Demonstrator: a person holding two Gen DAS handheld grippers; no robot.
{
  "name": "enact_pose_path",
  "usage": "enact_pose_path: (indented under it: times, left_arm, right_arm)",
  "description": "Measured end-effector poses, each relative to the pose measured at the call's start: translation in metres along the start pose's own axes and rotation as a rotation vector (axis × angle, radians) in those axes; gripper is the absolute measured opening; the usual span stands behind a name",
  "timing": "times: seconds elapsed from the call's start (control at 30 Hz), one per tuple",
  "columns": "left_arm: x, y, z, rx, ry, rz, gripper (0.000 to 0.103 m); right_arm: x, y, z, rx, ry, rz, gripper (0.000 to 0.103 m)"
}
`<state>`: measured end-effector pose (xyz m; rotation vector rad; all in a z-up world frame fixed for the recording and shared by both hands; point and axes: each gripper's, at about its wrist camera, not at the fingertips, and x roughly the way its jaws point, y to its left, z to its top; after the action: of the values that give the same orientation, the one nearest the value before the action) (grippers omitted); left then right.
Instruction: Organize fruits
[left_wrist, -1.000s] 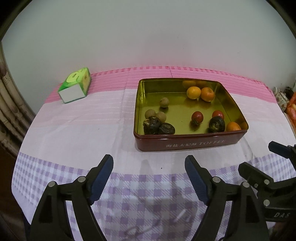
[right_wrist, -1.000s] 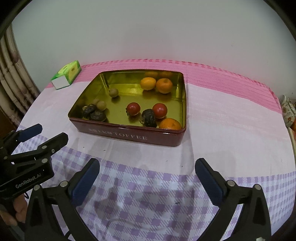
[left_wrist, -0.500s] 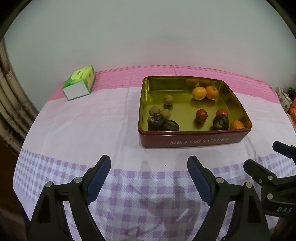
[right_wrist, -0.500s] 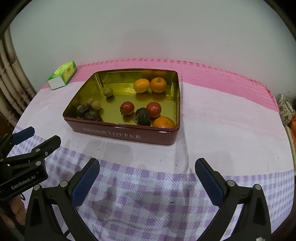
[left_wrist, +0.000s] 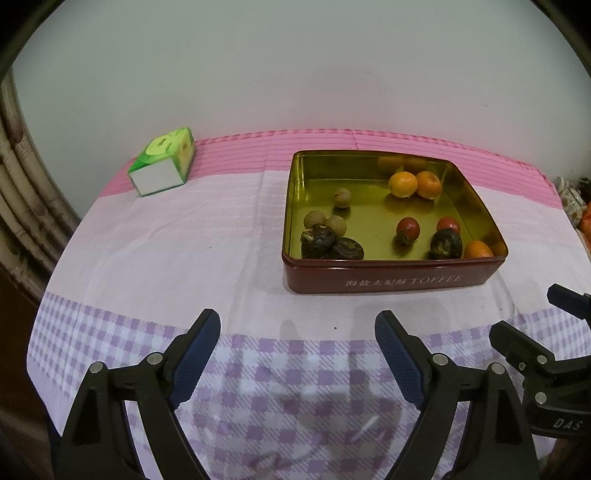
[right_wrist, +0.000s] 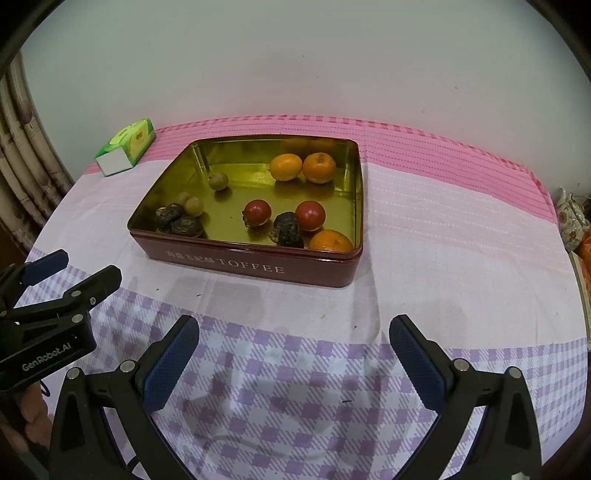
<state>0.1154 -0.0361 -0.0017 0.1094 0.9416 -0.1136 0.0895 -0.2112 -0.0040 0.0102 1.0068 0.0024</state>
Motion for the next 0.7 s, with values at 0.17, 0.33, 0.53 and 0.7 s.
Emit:
enact_pose_path:
  times: [0.17, 0.33, 0.53, 0.7]
  left_arm:
    - [0.0008, -0.0014, -0.0011, -0.004, 0.005, -0.004, 0.086]
    - [0.0018, -0.0026, -0.0012, -0.005, 0.008, -0.004, 0.086]
    - [0.0020, -0.0037, -0.0015, -0.005, 0.009, -0.006, 0.086]
    - [0.0034, -0.0042, -0.0023, -0.011, 0.016, -0.012, 0.086]
  right_arm:
    - [-0.0004, 0.0015, -0.0006, -0.002, 0.000, 0.000, 0.102]
    - [-0.0006, 0.0020, -0.0010, -0.001, 0.001, -0.001, 0.102]
    - [0.0009, 0.0032, -0.0024, -0.006, 0.005, 0.000, 0.102]
    - [0.0019, 0.0027, -0.0038, -0.007, 0.010, 0.001, 0.102]
